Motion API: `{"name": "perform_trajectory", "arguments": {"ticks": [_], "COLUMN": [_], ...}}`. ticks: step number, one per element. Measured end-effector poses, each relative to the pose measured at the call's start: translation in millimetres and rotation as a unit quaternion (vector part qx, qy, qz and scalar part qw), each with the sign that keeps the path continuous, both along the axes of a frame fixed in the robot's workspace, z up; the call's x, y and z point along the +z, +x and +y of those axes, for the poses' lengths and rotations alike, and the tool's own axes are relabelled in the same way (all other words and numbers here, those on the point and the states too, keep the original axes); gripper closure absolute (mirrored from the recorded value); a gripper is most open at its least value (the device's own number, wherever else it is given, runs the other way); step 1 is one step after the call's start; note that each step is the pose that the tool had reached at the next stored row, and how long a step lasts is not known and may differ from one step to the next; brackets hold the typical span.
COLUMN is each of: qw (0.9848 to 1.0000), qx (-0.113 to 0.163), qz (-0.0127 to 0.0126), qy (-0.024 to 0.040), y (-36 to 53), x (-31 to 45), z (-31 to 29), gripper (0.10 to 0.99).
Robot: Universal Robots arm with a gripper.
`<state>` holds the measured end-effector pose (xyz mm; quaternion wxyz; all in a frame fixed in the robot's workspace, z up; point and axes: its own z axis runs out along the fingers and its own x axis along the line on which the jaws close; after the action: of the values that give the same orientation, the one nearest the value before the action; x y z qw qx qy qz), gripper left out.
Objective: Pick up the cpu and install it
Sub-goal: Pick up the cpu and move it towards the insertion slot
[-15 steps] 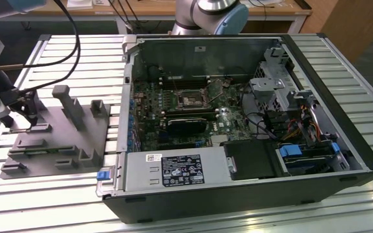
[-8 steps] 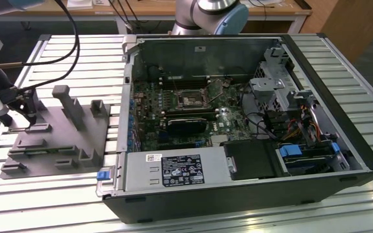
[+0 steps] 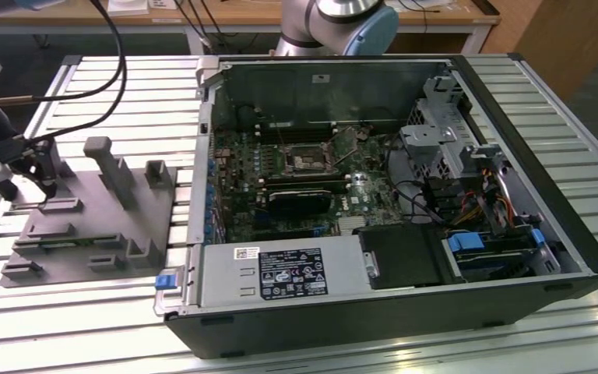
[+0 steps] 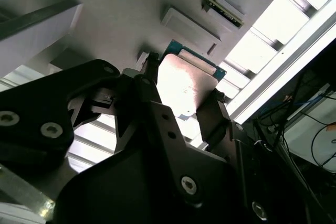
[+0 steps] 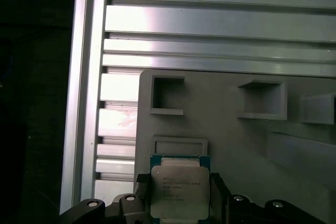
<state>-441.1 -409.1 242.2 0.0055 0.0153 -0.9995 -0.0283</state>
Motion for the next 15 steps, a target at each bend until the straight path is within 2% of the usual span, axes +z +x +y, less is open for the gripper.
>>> {"name": "perform_trajectory", "arguments": {"ticks": [15], "qw": [1.0], "qx": [0.0], "qz": [0.0], "qy": [0.0], "y": [0.0], "x": [10.1], "z": [0.0], "gripper": [0.545]}}
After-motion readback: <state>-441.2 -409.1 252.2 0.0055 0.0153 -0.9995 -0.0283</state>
